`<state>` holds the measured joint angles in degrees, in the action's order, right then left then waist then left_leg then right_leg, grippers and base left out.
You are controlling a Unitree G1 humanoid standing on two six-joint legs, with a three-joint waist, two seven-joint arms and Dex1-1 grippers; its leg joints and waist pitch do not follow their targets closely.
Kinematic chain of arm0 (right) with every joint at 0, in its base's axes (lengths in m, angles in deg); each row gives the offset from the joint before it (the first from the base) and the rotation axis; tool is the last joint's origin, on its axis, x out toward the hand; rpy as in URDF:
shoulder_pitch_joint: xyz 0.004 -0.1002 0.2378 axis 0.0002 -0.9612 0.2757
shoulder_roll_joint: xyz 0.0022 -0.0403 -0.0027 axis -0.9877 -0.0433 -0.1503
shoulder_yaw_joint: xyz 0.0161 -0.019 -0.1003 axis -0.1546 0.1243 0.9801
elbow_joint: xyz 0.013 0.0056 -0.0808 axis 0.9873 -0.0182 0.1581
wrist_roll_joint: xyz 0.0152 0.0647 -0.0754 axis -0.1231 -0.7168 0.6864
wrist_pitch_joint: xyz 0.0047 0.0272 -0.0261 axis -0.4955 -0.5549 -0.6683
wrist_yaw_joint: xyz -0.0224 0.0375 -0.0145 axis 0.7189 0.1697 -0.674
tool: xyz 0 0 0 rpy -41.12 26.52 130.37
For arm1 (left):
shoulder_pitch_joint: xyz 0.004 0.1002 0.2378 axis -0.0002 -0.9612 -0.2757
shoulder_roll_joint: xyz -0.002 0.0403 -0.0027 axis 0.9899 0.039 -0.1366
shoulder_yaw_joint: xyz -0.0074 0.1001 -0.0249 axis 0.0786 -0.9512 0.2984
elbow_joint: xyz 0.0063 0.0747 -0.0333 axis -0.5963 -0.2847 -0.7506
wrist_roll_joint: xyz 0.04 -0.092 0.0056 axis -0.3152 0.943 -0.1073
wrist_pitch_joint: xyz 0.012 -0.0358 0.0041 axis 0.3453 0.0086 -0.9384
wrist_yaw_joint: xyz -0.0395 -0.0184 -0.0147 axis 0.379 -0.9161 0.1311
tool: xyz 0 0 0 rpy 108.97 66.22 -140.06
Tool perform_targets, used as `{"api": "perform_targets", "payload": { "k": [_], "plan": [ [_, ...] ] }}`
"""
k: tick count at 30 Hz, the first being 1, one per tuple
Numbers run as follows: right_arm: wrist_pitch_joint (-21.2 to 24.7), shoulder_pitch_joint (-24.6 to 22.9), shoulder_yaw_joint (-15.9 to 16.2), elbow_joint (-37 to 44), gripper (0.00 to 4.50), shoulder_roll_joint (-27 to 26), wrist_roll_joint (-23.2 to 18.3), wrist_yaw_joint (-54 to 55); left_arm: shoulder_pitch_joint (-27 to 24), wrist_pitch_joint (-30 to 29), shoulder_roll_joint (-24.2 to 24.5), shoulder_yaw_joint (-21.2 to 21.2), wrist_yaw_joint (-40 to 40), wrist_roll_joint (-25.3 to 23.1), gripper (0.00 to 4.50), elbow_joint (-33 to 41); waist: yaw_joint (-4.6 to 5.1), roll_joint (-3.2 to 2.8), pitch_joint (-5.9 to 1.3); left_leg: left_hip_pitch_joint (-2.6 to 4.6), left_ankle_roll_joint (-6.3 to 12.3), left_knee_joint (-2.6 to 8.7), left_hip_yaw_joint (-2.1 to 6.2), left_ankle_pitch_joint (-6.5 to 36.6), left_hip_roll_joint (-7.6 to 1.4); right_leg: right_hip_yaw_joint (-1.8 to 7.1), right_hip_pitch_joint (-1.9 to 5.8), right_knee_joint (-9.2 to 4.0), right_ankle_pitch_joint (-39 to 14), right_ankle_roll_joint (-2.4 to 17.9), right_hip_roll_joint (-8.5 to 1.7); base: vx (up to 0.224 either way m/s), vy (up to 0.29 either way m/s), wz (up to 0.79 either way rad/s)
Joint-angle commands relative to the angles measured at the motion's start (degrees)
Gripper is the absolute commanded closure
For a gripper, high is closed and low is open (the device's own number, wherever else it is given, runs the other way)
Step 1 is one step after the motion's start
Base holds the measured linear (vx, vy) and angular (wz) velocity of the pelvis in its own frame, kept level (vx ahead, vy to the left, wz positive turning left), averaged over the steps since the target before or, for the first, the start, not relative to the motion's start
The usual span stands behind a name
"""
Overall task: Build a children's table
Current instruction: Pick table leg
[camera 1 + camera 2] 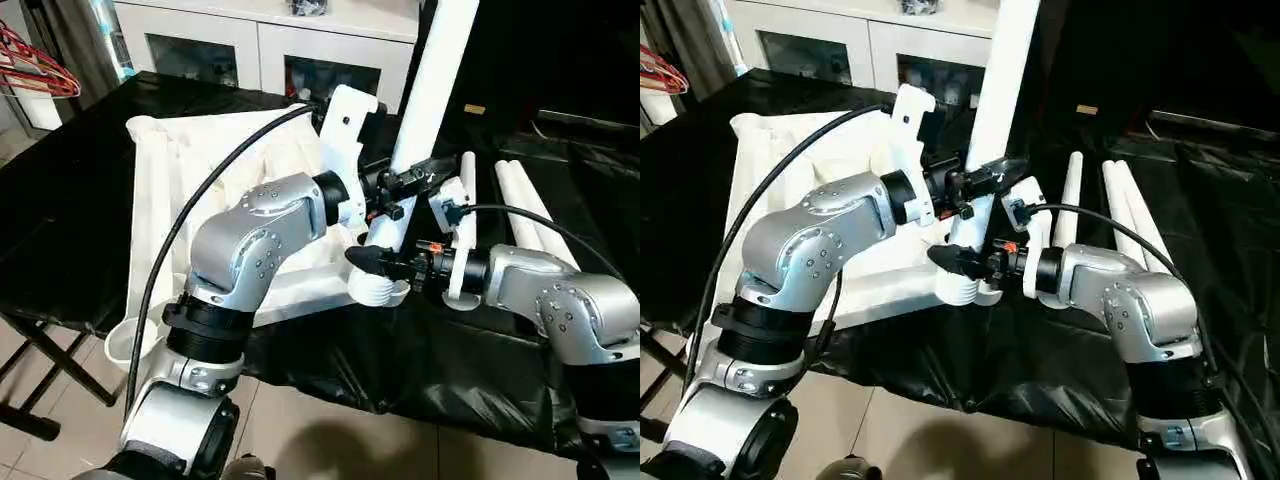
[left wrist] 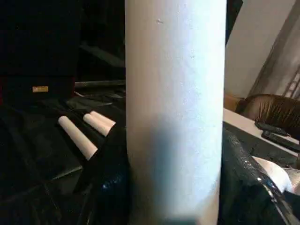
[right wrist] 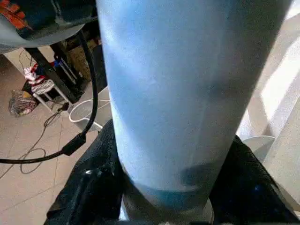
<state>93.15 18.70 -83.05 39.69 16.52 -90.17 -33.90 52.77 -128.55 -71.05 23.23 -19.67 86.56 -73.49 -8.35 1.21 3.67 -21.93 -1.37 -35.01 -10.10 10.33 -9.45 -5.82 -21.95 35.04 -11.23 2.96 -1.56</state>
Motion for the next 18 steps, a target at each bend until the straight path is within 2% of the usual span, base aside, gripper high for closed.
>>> {"api": "perform_targets", "payload": {
  "k": [1,9,10,11,15,18],
  "plan": [
    [-0.6,1.2,-0.5,-0.4,2.56,0.2,0.2,0.1,0.1,-0.5,-0.1,-0.8,1.3,0.9,2.62,1.4,-0.12,0.58,-4.52,0.85,2.96,3.24,1.97,2.3,-4.61,4.26,3.27,-4.39,-9.6,5.1,-7.98,0.000,0.000,0.00],
    [-1.0,0.9,-0.4,-0.3,2.57,0.2,0.4,-0.1,0.3,-0.7,0.0,-0.5,1.1,0.7,2.62,0.9,-0.15,0.48,-4.54,0.84,2.78,3.26,2.02,2.6,-4.66,4.26,3.34,-4.41,-9.5,5.3,-8.05,0.000,0.000,0.00],
    [-1.0,0.8,-0.5,-0.2,2.57,0.2,0.4,-0.1,0.5,-0.7,0.0,-0.4,0.5,0.3,2.62,0.7,-0.18,0.32,-4.54,0.90,2.74,3.27,2.05,2.7,-4.67,4.24,3.29,-4.41,-9.5,5.3,-8.01,0.000,0.000,0.00],
    [-1.0,0.8,-0.5,-0.2,2.57,0.1,0.5,-0.1,0.5,-0.7,0.1,-0.3,0.1,0.0,1.92,0.6,-0.14,0.40,-4.56,0.91,2.72,3.24,2.01,2.8,-4.68,4.27,3.30,-4.45,-9.4,5.4,-8.06,0.000,0.000,0.00],
    [-1.6,0.2,-0.8,0.0,2.57,-0.3,0.8,0.3,0.9,-0.8,-0.4,1.5,0.4,1.6,1.81,0.2,-0.16,0.31,-4.56,0.88,2.66,3.25,2.02,2.7,-4.65,4.24,3.32,-4.40,-9.2,5.6,-8.06,0.000,0.000,0.00],
    [-2.2,-0.2,-1.1,0.0,2.58,-0.8,1.1,1.1,1.4,2.2,-1.7,4.0,-0.6,2.5,1.45,0.1,-0.16,0.29,-4.59,0.85,2.62,3.21,2.06,2.8,-4.69,4.22,3.39,-4.43,-8.7,5.9,-8.10,0.000,0.000,0.00]
  ]
}}
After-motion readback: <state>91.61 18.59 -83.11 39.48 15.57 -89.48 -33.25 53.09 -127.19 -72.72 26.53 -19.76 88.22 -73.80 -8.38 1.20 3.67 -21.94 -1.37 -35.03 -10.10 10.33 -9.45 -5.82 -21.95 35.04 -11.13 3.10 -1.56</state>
